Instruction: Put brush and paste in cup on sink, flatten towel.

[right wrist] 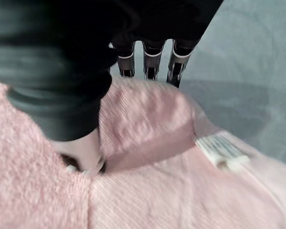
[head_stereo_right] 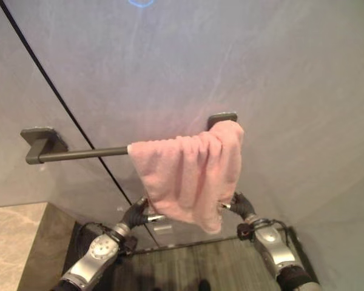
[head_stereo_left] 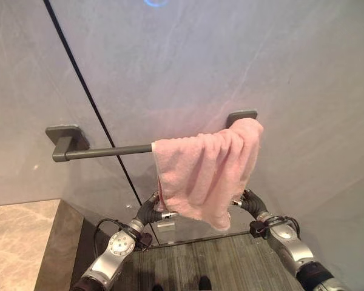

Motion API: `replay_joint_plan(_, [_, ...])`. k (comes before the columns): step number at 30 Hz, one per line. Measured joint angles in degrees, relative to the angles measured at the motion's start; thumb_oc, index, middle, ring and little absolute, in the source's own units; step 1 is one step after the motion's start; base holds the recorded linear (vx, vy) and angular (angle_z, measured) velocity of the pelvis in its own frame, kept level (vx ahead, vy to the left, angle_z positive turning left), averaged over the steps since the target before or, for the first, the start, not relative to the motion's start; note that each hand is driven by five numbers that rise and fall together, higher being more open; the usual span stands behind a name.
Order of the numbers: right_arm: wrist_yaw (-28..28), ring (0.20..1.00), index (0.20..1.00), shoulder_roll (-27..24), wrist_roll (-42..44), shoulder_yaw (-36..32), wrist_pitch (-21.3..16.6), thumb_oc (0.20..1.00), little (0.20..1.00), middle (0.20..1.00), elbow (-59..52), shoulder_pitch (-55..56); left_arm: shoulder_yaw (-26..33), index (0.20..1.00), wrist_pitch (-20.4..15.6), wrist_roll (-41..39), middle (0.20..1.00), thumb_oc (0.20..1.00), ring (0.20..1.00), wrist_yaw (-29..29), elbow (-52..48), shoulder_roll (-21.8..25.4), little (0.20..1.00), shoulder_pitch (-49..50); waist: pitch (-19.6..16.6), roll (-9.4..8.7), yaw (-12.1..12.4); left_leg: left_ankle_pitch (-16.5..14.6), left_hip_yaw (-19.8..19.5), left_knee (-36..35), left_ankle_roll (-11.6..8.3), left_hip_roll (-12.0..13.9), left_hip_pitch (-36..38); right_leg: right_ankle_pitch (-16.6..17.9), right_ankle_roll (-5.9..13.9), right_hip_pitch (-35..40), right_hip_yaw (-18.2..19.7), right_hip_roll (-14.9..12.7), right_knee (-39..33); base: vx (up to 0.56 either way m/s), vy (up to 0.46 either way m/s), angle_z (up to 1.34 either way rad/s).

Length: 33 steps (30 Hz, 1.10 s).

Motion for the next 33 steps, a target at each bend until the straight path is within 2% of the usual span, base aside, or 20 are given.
replay_joint_plan(7, [-0.23, 0.2, 0.2, 2.03, 0.15, -0.82, 0.0, 0.2, 0.2, 0.2, -5.7, 0.82, 0.67, 0.2, 0.02, -1.36, 0.2, 0.2, 0.2, -0.16, -0.47, 0.07, 0.2, -0.97, -0.4, -0.71, 0.02, -0.01, 0.62, 0.0, 0.0, 0.03, 0.11, 0.18, -0.1, -0.04, 0.44, 0.06, 0.01, 0.0, 0.002, -0.03])
replay_joint_plan(14, [0.55, 0.2, 0.2, 1.96, -0.52, -9.79, -1.86, 0.2, 0.2, 0.2, -20.29, 9.81, 7.33, 0.2, -0.65, -2.23, 0.2, 0.2, 0.2, -0.95, -7.88, 1.86, 0.2, 4.1, -0.5, -1.41, -0.2, -0.03, 0.44, -0.02, -0.02, 0.02, 0.08, 0.1, 0.01, 0.03, 0.27, 0.0, 0.0, 0.0, 0.0, 0.0])
replay_joint_plan(18, [1.57, 0.2, 0.2, 0.99, -0.34, -10.79, -3.9, 0.2, 0.2, 0.2, -32.34, 11.6, 10.14, 0.2, -1.54, -1.52, 0.2, 0.2, 0.2, -0.7, -13.72, 4.81, 0.2, 5.36, -0.49, -1.72, -0.92, -0.05, -0.3, -0.26, -0.06, 0.0, -0.78, -0.04, 0.19, -0.17, -0.41, -0.06, -0.01, -0.01, 0.013, 0.08])
replay_joint_plan(21, [2.25, 0.2, 0.2, 0.52, 0.35, -10.36, -4.39, 0.2, 0.2, 0.2, -40.24, 11.02, 12.07, 0.2, -1.97, -1.4, 0.2, 0.2, 0.2, -0.21, -23.3, 5.99, 0.2, 6.4, -0.41, -2.23, -0.57, -0.02, -0.36, -0.24, -0.08, -0.04, -0.81, -0.03, 0.21, -0.33, -0.46, -0.11, 0.0, 0.0, 0.005, 0.02])
replay_joint_plan(23, [3.52, 0.2, 0.2, 0.24, 1.76, -10.01, -6.05, 0.2, 0.2, 0.2, -44.16, 10.06, 13.68, 0.2, -4.99, -1.52, 0.2, 0.2, 0.2, 0.34, -28.87, 6.78, 0.2, 6.29, -0.55, -2.37, 0.07, -0.04, -0.35, -0.07, -0.05, -0.07, -0.79, -0.07, 0.26, -0.11, -0.54, -0.16, 0.01, 0.0, 0.0, 0.0])
replay_joint_plan(25, [4.27, 0.2, 0.2, -1.2, 2.5, -7.84, -6.32, 0.2, 0.2, 0.2, -47.05, 10.05, 15.92, 0.2, -6.07, -1.92, 0.2, 0.2, 0.2, 0.38, -33.9, 6.99, 0.2, 6.85, -0.48, -2.49, 0.05, -0.05, -0.36, -0.22, -0.03, -0.08, -0.96, -0.06, 0.25, -0.31, -0.58, -0.16, 0.02, 0.0, 0.01, 0.02])
replay_joint_plan(30, [5.52, 0.2, 0.2, -2.75, 4.11, -3.19, -6.37, 0.2, 0.2, 0.2, -48.48, 7.07, 17.75, 0.2, -7.21, -2.28, 0.2, 0.2, 0.2, 1.42, -34.83, 7.12, 0.2, 8.75, -0.52, -2.49, 1.32, -0.05, -1.03, -0.02, -0.06, -0.12, -1.16, -0.08, 0.19, -0.15, -1.23, -0.23, 0.01, 0.0, 0.007, 0.08])
replay_joint_plan(33, [5.7, 0.2, 0.2, -3.78, 4.17, -0.02, -6.39, 0.2, 0.2, 0.2, -48.69, 4.59, 21.02, 0.2, -7.98, -2.38, 0.2, 0.2, 0.2, 2.62, -34.95, 7.0, 0.2, 10.69, -0.47, -2.57, 2.47, 0.02, -2.19, -0.19, -0.16, -0.13, -1.88, -0.48, 0.38, -0.34, -2.46, -0.31, 0.01, -0.01, -0.011, 0.17])
